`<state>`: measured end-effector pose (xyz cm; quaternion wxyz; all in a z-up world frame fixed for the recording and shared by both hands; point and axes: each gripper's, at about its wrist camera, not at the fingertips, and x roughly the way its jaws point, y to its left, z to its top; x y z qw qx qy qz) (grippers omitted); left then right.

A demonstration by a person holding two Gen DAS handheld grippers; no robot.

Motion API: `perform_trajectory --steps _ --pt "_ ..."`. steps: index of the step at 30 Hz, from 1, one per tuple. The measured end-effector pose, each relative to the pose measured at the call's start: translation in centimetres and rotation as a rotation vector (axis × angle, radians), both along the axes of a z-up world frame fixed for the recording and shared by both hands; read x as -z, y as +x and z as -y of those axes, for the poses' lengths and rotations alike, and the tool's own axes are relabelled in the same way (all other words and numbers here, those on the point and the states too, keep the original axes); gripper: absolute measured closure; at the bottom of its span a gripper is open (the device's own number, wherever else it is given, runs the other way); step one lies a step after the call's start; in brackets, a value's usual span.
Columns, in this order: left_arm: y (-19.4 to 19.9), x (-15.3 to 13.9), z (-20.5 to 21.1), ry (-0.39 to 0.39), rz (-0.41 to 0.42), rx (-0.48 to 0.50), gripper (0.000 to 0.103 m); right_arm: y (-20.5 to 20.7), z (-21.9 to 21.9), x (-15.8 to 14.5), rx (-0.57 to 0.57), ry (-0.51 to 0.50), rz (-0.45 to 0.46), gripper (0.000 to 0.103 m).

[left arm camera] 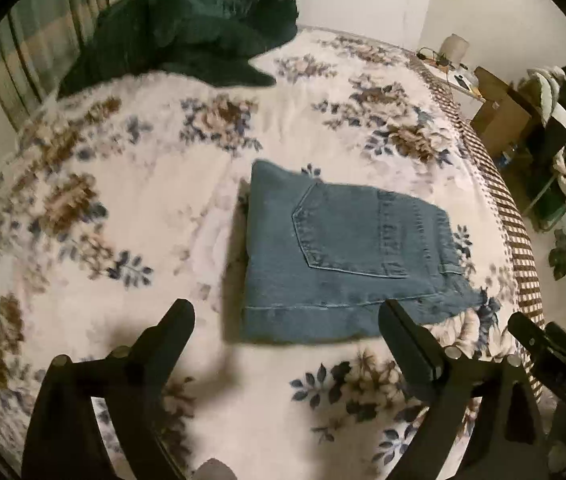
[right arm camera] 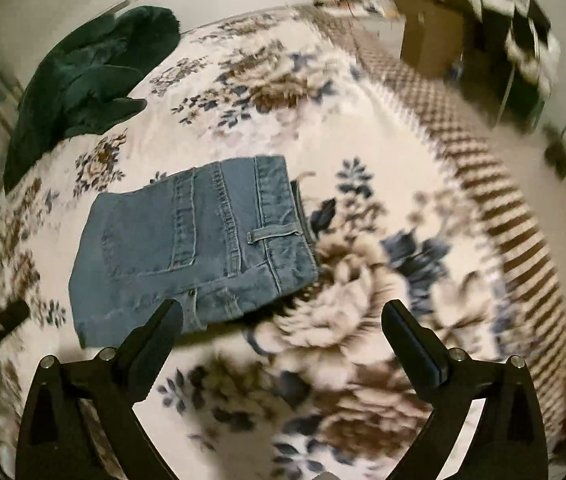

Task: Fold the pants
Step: 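Release the folded jeans with both grippers and lift away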

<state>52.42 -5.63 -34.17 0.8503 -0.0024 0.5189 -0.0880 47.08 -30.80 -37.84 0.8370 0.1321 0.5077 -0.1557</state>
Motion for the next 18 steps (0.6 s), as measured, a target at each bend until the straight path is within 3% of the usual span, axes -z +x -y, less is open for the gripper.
perform_trajectory --steps 7,18 --pt "-5.1 -7.5 0.0 0.055 0.095 -0.007 0.009 -5.4 -2.6 -9.5 -0.067 -0.101 0.096 0.001" --pt "-16.6 -19.5 -0.9 0.093 0.254 -0.054 0.009 -17.0 -5.9 -23.5 -0.139 -0.125 0.242 0.001"
